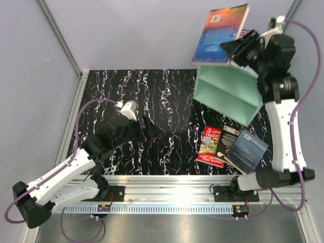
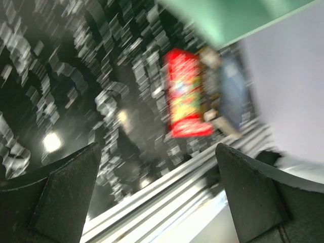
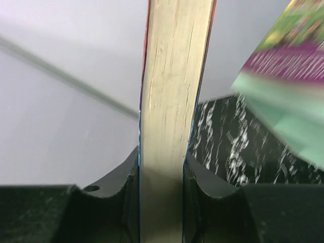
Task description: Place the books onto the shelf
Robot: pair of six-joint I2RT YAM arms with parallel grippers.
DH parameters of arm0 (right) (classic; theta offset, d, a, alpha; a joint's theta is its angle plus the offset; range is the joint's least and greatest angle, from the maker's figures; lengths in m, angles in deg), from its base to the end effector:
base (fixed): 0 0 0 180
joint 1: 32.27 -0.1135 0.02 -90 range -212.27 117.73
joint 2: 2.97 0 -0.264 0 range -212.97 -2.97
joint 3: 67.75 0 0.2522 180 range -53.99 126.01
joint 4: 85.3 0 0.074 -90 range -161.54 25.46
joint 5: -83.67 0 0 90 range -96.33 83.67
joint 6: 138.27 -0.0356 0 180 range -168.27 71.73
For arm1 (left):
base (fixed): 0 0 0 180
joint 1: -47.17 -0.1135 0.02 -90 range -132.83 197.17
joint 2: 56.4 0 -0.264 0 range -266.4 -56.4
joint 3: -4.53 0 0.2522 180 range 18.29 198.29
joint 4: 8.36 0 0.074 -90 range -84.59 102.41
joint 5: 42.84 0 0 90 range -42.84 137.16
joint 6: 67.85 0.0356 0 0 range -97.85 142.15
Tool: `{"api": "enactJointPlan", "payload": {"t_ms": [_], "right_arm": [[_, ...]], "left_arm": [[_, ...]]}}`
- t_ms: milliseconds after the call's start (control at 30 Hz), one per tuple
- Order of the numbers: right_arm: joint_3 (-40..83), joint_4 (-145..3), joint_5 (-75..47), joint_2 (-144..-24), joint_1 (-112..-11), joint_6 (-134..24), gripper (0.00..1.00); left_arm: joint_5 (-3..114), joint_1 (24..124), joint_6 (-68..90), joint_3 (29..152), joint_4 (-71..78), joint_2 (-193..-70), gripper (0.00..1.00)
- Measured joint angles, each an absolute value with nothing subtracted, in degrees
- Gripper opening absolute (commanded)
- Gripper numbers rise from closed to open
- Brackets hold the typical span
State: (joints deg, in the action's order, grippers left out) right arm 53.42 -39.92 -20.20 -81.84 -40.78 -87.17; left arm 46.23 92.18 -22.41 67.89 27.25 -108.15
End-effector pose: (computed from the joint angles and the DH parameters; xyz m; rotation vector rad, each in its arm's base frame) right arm 0.2598 0.0475 0.5364 0.2531 1.6693 0.8258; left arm 0.1444 -0.1437 0.3270 -0.0029 2.1302 -0.9622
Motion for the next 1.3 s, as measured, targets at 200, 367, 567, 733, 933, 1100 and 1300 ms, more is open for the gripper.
{"api": "enactJointPlan", "payload": {"t_ms": [200,367,567,733,933,1100,1300], "right_arm": [[69.5,-41.2,-27.2,-99.6,-27.7,-93.1,0.0],[77.7,-40.2,-28.7,-112.9,-25.7,-97.3,0.0],[78.9,-40.2,-29.8,-116.9,-25.7,-101.3,0.0],[77.0,-40.5,-28.3,-115.1,-25.1,-101.3,0.0],[69.2,-41.6,-24.2,-108.4,-23.9,-101.2,0.0],[68.2,-41.8,-22.3,-106.5,-23.2,-100.9,0.0],[65.5,-46.5,-26.0,-107.0,-21.0,-104.9,0.0]], "left_arm": [[45.4,92.2,-22.9,54.4,27.6,-105.4,0.99],[45.2,92.2,-22.9,49.3,25.4,-103.9,0.99],[45.2,92.2,-22.9,46.7,21.4,-104.4,0.99],[45.3,92.2,-22.9,45.4,19.4,-104.9,0.99],[45.5,92.2,-22.9,44.7,17.7,-106.4,0.98],[45.5,92.2,-22.9,44.5,16.6,-107.4,0.98],[45.5,92.2,-22.9,44.4,16.0,-108.0,0.97]]}}
